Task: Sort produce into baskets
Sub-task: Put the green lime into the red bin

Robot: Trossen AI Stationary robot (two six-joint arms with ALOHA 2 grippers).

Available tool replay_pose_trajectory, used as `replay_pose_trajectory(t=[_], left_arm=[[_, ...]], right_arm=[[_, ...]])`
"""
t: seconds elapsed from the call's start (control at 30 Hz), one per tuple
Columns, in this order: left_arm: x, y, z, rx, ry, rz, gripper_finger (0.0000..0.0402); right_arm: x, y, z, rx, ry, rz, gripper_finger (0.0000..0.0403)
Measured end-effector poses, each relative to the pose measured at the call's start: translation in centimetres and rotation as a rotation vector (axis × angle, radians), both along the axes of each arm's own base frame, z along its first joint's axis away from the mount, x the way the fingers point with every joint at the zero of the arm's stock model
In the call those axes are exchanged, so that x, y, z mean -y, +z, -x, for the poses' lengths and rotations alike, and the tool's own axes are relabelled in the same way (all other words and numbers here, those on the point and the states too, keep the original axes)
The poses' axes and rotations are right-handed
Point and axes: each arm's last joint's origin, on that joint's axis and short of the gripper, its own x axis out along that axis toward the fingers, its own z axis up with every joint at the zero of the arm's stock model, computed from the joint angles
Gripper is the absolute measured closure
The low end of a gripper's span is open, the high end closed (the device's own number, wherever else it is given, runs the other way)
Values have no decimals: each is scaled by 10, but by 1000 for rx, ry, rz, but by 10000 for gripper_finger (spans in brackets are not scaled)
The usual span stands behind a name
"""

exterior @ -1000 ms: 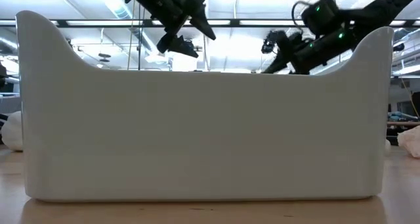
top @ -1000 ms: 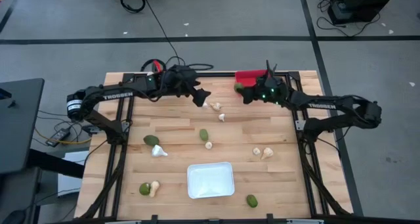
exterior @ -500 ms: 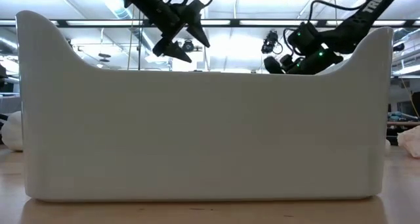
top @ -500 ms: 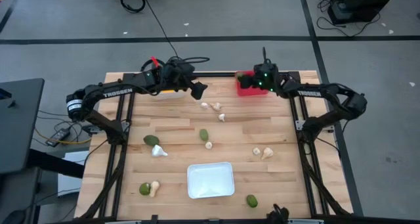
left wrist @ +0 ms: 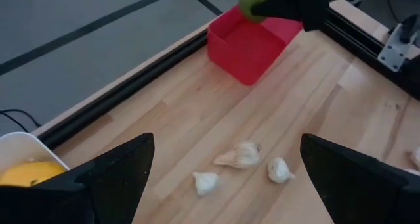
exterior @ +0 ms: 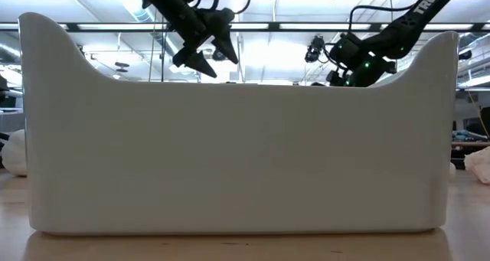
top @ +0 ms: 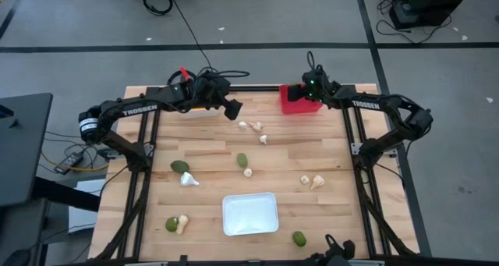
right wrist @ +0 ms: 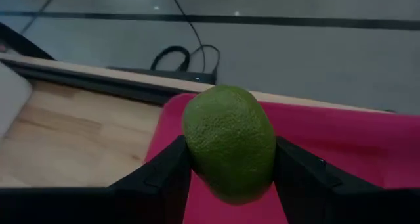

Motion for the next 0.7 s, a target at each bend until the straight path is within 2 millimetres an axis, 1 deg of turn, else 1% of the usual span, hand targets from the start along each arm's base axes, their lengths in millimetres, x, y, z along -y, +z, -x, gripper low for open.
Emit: replay_pose_trajectory(t=[0.23, 0.33, 0.5, 0.6, 0.7], left_arm=[[-3, 0, 1, 2, 16, -6, 12], [-4, 2, 0, 17, 15, -14, 12], [-4, 4, -1, 47, 21, -16, 12], [-4, 4, -1, 69, 47, 13, 12], [-2, 5, 2, 75, 55, 55, 12]], right_arm=[[0, 0, -1, -26, 52, 13, 199], [-1, 0, -2, -17, 90, 6, 179], [-1, 0, -2, -1, 108, -4, 134], [-2, 5, -3, 58, 135, -14, 114], [-5, 11, -3, 144, 121, -57, 107]])
